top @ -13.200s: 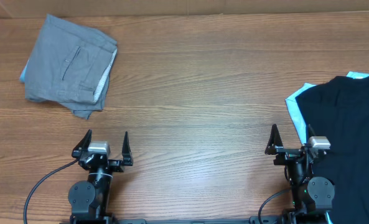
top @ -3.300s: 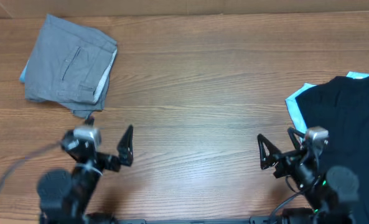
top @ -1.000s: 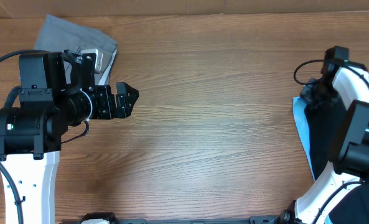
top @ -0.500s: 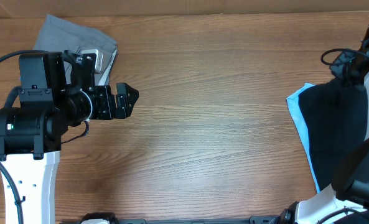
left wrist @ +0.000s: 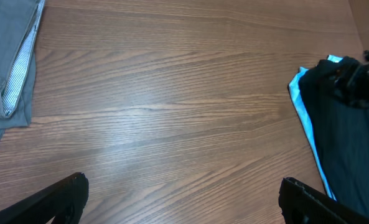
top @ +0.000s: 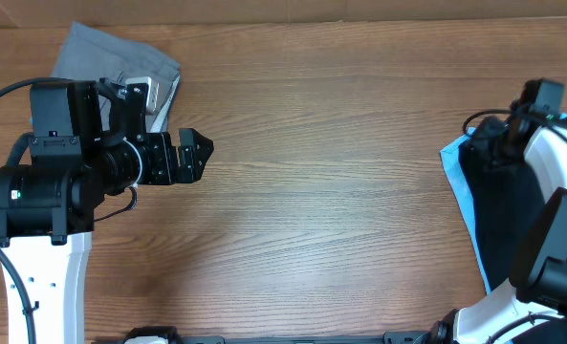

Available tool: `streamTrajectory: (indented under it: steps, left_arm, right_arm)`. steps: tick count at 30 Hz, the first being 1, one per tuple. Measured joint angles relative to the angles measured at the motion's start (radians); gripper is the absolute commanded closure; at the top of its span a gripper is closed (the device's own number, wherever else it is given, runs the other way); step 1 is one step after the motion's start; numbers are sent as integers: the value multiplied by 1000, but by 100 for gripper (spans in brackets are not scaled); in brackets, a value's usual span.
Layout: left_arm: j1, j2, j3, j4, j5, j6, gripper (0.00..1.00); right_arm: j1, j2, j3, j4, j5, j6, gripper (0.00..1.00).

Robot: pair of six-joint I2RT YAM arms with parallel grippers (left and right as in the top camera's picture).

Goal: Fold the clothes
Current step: 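Grasp the black T-shirt edge with the right gripper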

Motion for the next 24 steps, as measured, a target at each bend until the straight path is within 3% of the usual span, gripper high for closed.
streamTrajectory:
  steps: [10,14,17,20,24]
  left_arm:
    - [0,0,0,0,2,0,0]
    - [0,0,0,-2,2,0,0]
    - [0,0,0,-9,2,0,0]
    - [0,0,0,-13,2,0,0]
    - [0,0,0,-14,2,0,0]
  right_arm:
    - [30,4,-84,86,-25,-3,43]
    - [43,18,-87,106,-19,-4,49]
    - [46,47,-87,110,-2,-10,71]
    - [44,54,-87,105,17,-8,85]
    - [38,54,-76,69,21,-4,94]
